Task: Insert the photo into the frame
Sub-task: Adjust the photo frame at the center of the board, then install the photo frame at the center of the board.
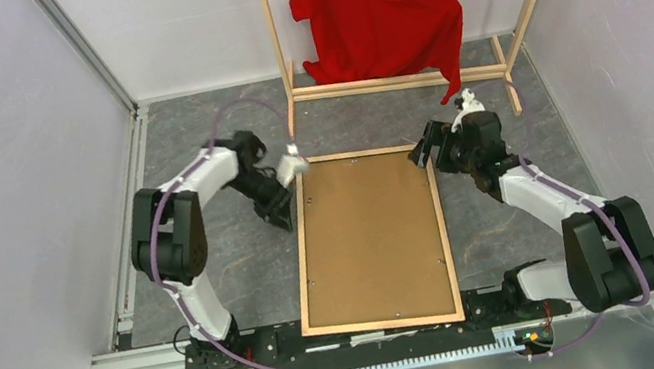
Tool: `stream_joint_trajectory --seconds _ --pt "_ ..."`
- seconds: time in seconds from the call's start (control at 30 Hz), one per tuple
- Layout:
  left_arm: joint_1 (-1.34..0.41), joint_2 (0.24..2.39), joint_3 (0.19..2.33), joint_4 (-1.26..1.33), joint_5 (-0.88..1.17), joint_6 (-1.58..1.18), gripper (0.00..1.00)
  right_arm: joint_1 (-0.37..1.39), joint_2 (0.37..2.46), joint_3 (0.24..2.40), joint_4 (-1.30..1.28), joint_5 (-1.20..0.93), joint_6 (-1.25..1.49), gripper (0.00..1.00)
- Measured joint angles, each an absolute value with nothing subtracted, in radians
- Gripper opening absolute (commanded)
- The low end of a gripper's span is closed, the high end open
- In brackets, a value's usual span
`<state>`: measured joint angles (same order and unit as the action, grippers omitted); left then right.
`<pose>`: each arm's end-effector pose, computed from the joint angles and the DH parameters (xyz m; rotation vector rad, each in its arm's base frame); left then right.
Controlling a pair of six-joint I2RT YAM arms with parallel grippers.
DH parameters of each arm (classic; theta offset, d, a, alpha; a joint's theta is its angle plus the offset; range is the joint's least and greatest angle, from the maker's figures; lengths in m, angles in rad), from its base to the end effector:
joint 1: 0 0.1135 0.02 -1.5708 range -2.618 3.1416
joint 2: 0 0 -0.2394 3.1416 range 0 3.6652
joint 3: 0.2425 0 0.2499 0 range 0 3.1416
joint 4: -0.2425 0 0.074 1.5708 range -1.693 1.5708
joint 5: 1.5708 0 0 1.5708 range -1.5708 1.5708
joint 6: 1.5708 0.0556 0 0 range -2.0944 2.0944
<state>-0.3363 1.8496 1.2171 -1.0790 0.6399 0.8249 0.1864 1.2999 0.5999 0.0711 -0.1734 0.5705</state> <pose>0.2726 -0.1305 0.1312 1.5626 2.5076 -1.0000 0.2776 0.0621 0.1580 0.3324 2.2324 0.6063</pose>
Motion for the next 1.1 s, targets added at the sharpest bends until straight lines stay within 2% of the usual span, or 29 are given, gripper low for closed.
stream_joint_trajectory --seconds 0.17,0.3,0.53,0.7,1.1 --pt "-0.171 1.874 1.324 -0.918 0.714 0.664 0.44 0.201 1.291 0.633 0.127 -0.194 0.592 0.88" --pt "-0.177 1.926 1.299 -0.799 0.794 0.517 0.44 0.282 1.343 0.635 0.173 -0.221 0.621 0.84" --pt "-0.197 1.997 1.28 -0.697 0.82 0.375 0.36 0.453 1.505 0.714 0.256 -0.271 0.672 0.8" --pt "-0.194 2.004 1.28 -0.674 0.813 0.333 0.21 0.553 1.658 0.814 0.339 -0.312 0.717 0.78" --pt "-0.185 2.004 1.271 -0.658 0.823 0.291 0.18 0.706 1.92 1.017 0.403 -0.344 0.766 0.75"
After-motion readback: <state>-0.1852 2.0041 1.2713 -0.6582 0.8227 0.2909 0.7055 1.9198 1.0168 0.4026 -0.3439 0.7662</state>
